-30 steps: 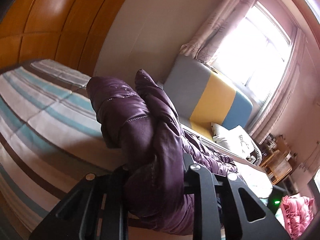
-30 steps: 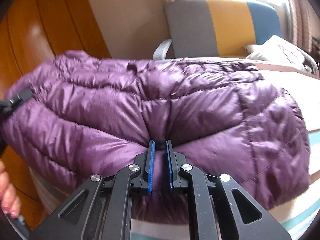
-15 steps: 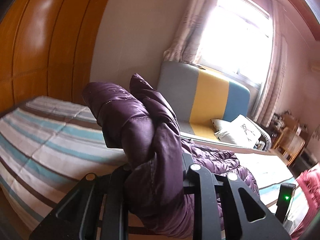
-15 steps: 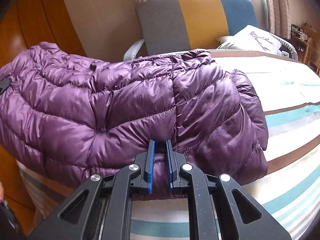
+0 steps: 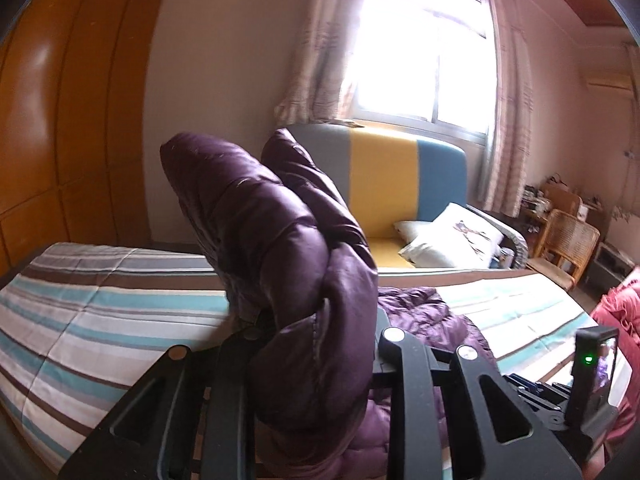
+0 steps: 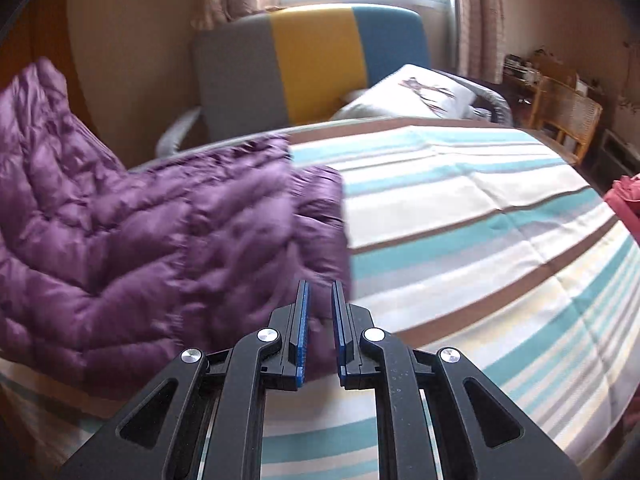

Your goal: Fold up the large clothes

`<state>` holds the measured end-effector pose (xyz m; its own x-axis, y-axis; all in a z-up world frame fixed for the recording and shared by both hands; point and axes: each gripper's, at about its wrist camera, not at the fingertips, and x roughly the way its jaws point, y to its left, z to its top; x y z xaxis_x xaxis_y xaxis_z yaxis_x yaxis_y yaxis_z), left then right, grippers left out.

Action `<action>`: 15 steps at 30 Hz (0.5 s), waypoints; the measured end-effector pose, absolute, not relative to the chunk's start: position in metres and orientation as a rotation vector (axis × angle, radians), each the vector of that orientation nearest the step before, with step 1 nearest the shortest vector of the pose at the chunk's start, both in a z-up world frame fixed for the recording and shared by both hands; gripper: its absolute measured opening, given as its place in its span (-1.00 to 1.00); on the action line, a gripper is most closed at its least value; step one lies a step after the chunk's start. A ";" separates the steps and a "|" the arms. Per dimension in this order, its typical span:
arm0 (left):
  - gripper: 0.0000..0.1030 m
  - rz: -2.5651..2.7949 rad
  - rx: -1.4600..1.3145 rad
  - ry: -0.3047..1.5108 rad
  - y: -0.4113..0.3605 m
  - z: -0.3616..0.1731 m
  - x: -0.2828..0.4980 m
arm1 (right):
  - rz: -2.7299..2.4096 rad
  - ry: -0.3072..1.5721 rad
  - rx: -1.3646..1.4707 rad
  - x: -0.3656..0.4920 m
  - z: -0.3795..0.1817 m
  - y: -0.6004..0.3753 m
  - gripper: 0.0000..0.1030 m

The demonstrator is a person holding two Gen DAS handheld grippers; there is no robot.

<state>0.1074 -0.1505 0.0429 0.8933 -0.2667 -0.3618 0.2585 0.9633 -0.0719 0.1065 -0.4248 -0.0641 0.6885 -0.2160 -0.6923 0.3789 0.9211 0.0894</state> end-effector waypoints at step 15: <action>-0.53 -0.457 0.146 0.431 -0.251 0.018 0.104 | -0.373 0.712 0.374 0.078 -0.069 -0.462 -0.78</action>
<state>0.1038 -0.2508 0.0184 0.8095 -0.3953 -0.4340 0.4559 0.8891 0.0406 0.0779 -0.4618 -0.0694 0.6976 -0.2019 -0.6874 0.4510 0.8693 0.2023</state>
